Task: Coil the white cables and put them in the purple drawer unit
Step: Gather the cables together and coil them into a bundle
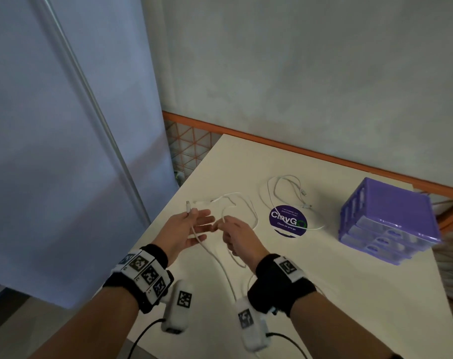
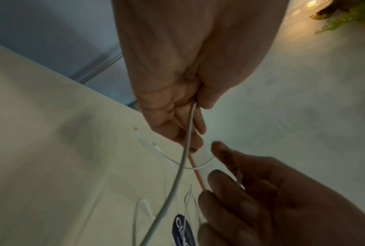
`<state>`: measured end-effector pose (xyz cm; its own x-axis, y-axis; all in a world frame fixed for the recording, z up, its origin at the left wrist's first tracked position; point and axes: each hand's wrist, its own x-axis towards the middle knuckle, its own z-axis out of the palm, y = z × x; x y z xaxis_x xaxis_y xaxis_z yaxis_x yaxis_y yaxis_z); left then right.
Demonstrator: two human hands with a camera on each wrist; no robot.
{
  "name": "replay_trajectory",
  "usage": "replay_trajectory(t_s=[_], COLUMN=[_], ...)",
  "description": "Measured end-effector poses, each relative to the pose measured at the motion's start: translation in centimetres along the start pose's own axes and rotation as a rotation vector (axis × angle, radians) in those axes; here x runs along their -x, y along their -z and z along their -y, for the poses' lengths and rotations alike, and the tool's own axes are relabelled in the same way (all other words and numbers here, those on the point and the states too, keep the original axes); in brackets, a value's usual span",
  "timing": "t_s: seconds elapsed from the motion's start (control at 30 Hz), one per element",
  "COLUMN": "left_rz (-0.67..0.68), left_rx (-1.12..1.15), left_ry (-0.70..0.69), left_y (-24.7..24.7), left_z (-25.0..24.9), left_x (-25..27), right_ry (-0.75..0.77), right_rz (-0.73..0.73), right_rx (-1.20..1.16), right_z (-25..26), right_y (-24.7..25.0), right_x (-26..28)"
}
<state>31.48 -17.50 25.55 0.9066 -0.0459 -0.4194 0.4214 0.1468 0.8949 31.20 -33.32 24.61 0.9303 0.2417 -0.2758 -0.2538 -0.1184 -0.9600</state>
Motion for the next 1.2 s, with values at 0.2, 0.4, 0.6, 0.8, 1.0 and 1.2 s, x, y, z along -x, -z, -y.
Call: replay_trajectory(t_s=[0.2,0.4,0.6,0.8,1.0,1.2], left_rz=[0.150,0.050,-0.013,0.064,0.119,-0.135], left_rx=[0.146,0.450,0.349,0.002,-0.052,0.172], left_ry=[0.050,0.091,-0.060,-0.236,-0.251,-0.142], left_y=[-2.6,-4.4,-4.8,-6.4,-6.4,-5.6], left_z=[-2.2,-3.2,-4.3,-2.9,-2.1,-2.1], left_x=[-0.2,-0.9,-0.8,0.7,0.9,-0.3], right_ry=[0.093,0.049,-0.109,-0.140,0.004,0.245], right_rz=[0.003,-0.024,-0.169,-0.091,-0.097,-0.306], right_rx=[0.259,0.318,0.479,0.123,-0.173,-0.061], right_z=[-0.8,-2.4,-5.3,-2.8,2.7,2.9], right_y=[1.1,2.5,4.8,4.2,3.0,3.3], right_x=[5.0,7.2,8.3,7.4,6.2,5.8])
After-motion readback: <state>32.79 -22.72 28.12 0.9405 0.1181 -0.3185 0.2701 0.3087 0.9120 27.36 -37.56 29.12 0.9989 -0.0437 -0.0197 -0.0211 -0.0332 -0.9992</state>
